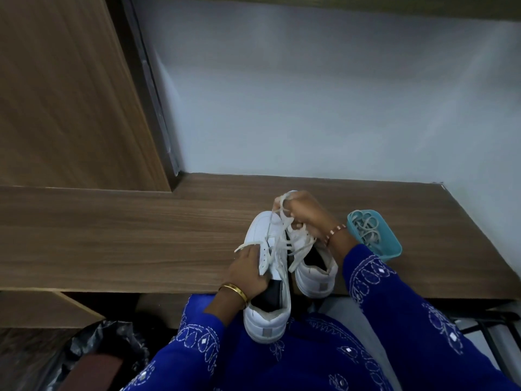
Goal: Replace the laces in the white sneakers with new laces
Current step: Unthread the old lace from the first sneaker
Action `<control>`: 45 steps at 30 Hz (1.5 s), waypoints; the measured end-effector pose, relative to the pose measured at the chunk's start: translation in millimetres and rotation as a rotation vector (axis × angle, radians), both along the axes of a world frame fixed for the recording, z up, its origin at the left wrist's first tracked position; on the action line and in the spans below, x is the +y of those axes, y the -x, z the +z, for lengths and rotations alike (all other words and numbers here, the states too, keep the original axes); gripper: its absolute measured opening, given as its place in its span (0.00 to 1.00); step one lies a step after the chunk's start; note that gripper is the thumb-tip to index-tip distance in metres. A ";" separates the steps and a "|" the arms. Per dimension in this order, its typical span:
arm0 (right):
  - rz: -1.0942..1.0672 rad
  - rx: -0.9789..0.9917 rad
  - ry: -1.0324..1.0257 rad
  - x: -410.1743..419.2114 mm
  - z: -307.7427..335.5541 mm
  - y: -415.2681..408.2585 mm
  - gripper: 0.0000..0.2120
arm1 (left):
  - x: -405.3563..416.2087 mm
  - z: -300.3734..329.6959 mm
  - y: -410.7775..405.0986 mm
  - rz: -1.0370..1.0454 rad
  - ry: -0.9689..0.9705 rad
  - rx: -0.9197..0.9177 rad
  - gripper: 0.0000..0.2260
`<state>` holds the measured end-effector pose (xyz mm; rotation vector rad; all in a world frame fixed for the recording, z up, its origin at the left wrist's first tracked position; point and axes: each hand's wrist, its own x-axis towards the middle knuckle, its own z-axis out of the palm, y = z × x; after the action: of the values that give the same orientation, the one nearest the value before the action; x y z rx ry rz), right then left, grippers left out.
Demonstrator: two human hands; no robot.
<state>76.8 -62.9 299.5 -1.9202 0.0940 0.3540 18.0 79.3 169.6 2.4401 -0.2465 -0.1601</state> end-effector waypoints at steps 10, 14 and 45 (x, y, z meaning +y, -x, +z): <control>-0.116 -0.313 -0.356 0.7 31.4 -13.6 0.12 | 0.2 4.9 -0.9 -0.011 -0.084 0.060 0.37; -0.215 -0.304 -0.547 1.0 17.1 -16.4 0.14 | 0.0 5.9 -1.3 -0.021 -0.119 0.065 0.36; 0.547 -0.360 0.934 10.8 -60.2 1.2 0.11 | -1.3 1.8 1.3 0.006 -0.029 0.021 0.30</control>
<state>75.6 -52.1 239.3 -2.8995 -0.6177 0.3430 16.7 78.0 171.4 2.4667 -0.2296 -0.1881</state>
